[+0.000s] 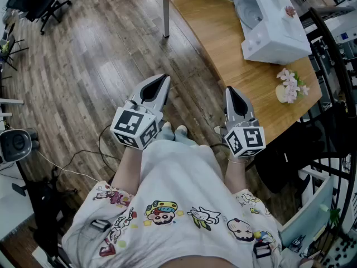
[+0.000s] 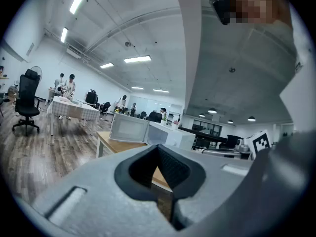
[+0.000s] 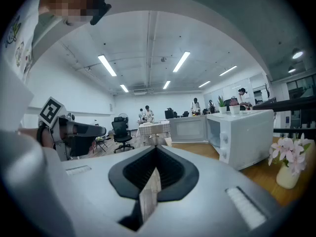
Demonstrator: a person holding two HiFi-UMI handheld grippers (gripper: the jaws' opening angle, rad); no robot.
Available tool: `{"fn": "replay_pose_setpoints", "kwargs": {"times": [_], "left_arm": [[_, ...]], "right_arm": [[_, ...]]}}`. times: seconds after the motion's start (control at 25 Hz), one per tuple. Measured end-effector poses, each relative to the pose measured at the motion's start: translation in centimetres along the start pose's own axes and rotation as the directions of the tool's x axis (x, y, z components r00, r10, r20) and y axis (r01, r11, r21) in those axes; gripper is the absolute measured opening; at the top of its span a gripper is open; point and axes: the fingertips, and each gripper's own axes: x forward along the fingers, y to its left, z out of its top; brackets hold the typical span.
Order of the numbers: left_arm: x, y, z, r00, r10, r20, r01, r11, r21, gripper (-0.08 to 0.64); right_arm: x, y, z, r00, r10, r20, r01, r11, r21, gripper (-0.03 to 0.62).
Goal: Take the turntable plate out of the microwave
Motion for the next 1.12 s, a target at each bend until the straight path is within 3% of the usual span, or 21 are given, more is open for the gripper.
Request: {"fn": "replay_pose_setpoints", "kwargs": {"times": [0.52, 0.76, 1.12], "left_arm": [[1.4, -1.0, -0.3, 0.997, 0.073, 0.030, -0.073, 0.997, 0.001, 0.029], [1.6, -0.3, -0.5, 0.994, 0.111, 0.025, -0.111, 0.994, -0.002, 0.056], [4.9, 3.4, 0.4, 0.996, 0.090, 0.027, -0.089, 0.996, -0.015, 0.080]], "right_arm": [[0.3, -1.7, -0.2, 0.996, 0.094, 0.011, -0.094, 0.996, -0.014, 0.011], [0.9, -1.7, -0.1, 0.991, 0.133, 0.019, -0.134, 0.991, 0.010, 0.057], [5.3, -2.7, 0.6, 0.992, 0.126, 0.018, -0.126, 0.992, 0.021, 0.104]]}}
